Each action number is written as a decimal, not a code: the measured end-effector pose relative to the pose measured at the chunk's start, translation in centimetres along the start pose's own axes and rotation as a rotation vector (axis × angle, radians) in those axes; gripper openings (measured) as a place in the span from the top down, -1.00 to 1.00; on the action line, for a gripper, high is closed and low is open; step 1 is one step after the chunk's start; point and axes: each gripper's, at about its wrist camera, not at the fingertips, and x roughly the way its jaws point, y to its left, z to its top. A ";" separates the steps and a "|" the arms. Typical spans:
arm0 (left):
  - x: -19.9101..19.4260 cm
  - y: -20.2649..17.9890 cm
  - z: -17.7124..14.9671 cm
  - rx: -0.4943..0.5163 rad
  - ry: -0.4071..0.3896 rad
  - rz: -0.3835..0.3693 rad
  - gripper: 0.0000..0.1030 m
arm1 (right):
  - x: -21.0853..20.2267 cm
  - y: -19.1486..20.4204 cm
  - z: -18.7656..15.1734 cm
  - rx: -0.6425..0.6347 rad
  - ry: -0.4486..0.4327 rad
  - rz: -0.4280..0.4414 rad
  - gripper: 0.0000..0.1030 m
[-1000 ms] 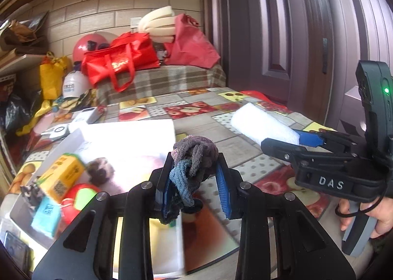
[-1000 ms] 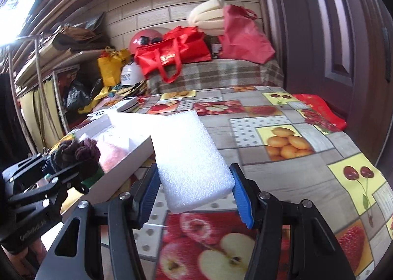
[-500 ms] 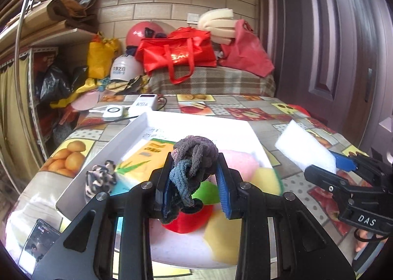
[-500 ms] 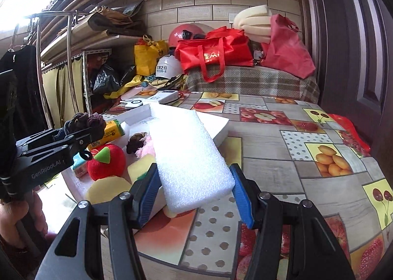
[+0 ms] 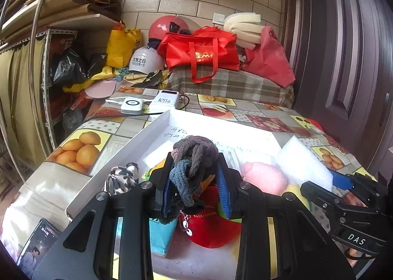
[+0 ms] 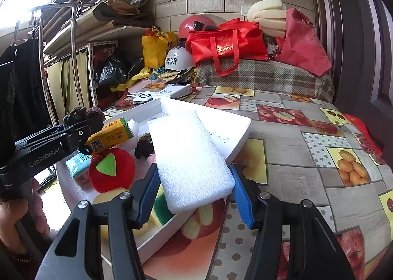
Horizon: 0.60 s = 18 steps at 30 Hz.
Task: Organize soft objects
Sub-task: 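Carry the rope toy and foam block over the white tray with both grippers, then open the right gripper to drop the foam block while the left releases the rope toy into the tray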
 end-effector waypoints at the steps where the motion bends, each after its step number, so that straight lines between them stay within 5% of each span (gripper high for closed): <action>1: 0.1 0.1 0.0 -0.003 -0.002 0.003 0.40 | 0.2 0.1 0.1 -0.001 -0.001 -0.001 -0.11; 11: 0.3 -0.5 0.1 0.037 -0.010 0.006 0.40 | 0.6 1.4 0.5 -0.065 -0.004 0.041 -0.12; 18: 1.4 -0.3 0.2 0.024 0.045 0.013 0.40 | 3.0 3.6 0.4 -0.175 0.117 0.102 -0.09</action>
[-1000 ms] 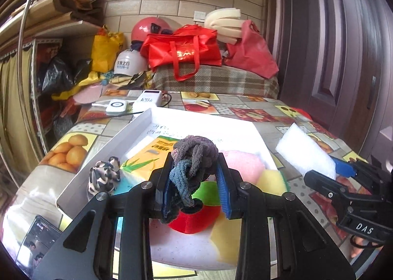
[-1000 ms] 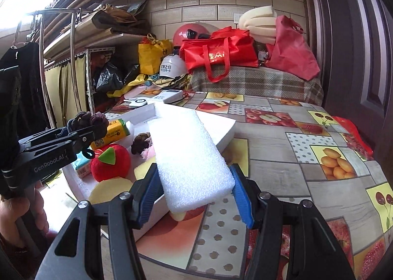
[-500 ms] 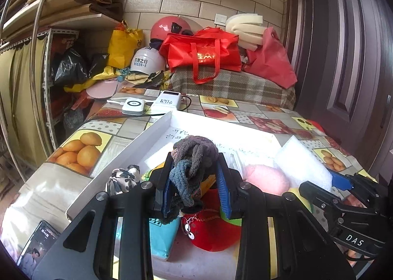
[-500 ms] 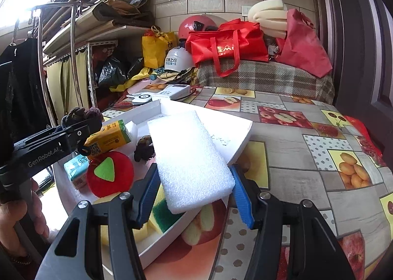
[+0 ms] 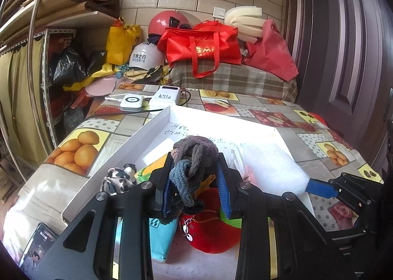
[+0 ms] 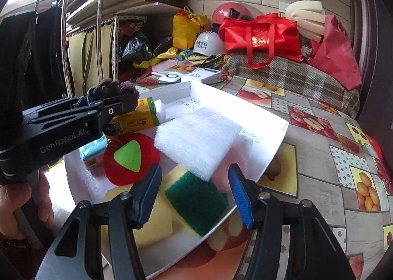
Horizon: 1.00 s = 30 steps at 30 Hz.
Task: Organize soft objects
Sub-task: 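Open the right gripper to drop the foam block while the left releases the rope toy into the tray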
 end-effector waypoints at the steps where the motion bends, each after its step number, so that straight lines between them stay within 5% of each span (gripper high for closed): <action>1: 0.3 0.0 0.0 0.001 0.016 -0.003 0.40 | 0.4 0.2 0.0 -0.009 0.021 0.004 -0.09; 11: 1.8 -1.0 -0.1 0.051 0.101 -0.018 0.40 | 1.9 -2.1 0.4 0.104 0.062 -0.033 -0.09; 16: 1.1 -1.0 -0.1 0.044 0.055 -0.004 0.40 | 1.3 -2.3 0.8 0.117 -0.006 -0.097 -0.09; 20: 0.6 -2.1 -0.1 0.103 0.018 0.005 0.35 | 0.7 -1.2 1.0 0.052 -0.043 -0.054 -0.09; 22: 0.5 -2.6 -0.2 0.131 0.006 0.017 0.19 | 0.9 -0.8 1.1 0.031 -0.039 -0.042 -0.10; 23: 0.3 -2.6 -0.2 0.135 -0.005 0.027 -0.10 | 0.8 -0.9 1.1 0.032 -0.042 -0.047 -0.19; 24: 0.1 -2.6 -0.2 0.131 -0.017 0.037 -0.54 | 0.8 -1.0 1.1 0.040 -0.047 -0.050 -0.54; 26: -0.3 -1.9 -0.1 0.098 -0.048 0.047 -0.94 | 0.5 -1.6 1.0 0.072 -0.062 -0.058 -0.64; 30: -0.6 -1.0 0.0 0.058 -0.068 0.050 -1.00 | 0.0 -2.4 0.9 0.117 -0.089 -0.066 -0.64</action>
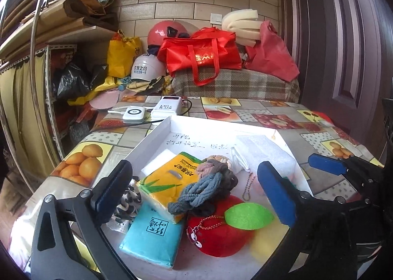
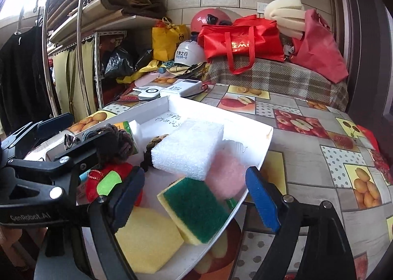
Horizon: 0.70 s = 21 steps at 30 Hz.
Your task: Organize soft objects
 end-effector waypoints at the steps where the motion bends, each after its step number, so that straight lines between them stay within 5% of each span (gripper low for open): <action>1: -0.1 0.1 0.0 -0.002 -0.005 0.002 -1.00 | -0.2 0.0 0.0 0.003 -0.009 -0.002 -0.64; 12: -1.8 -0.2 -0.1 0.008 -0.088 0.020 -1.00 | -1.4 -0.6 -0.4 0.036 -0.043 -0.032 -0.64; 21: -2.7 -1.5 -0.7 0.007 -0.059 0.063 -1.00 | -3.4 -1.2 -1.9 0.056 -0.008 -0.099 -0.64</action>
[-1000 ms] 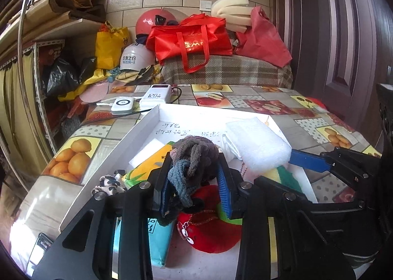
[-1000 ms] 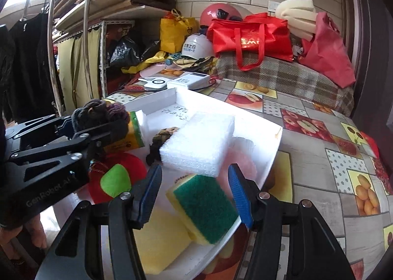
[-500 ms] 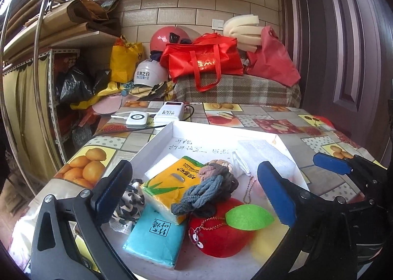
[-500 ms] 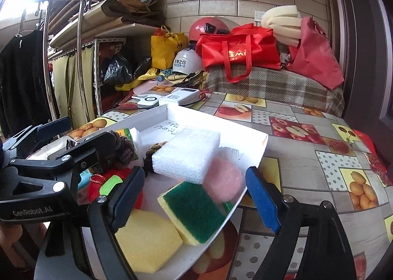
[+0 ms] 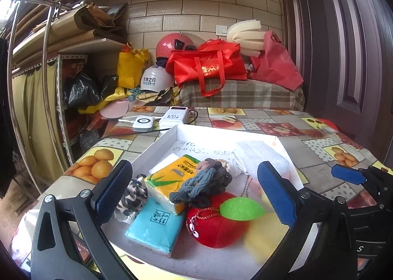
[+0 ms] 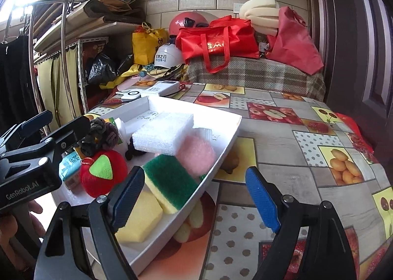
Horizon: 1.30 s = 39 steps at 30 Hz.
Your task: Organize soft objects
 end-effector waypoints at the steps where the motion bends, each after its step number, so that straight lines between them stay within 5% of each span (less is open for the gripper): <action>1: -0.2 -0.3 -0.1 0.002 0.007 0.005 -1.00 | -0.4 -0.2 -0.2 -0.001 -0.002 0.002 -0.64; 16: -3.3 -5.3 -1.6 0.071 0.045 -0.050 -1.00 | -6.1 -6.2 -2.9 0.150 -0.026 -0.039 -0.64; 26: -4.9 -6.1 -1.5 0.083 0.015 0.024 -1.00 | -11.5 -7.5 -4.2 0.164 -0.198 -0.066 -0.65; 30: -5.1 -6.1 -2.1 0.028 0.105 -0.011 -1.00 | -13.2 -7.8 -4.8 0.156 -0.281 -0.077 -0.65; 39: -8.0 -7.7 -2.4 0.073 0.010 0.026 -1.00 | -15.1 -8.4 -5.7 0.170 -0.360 -0.095 -0.67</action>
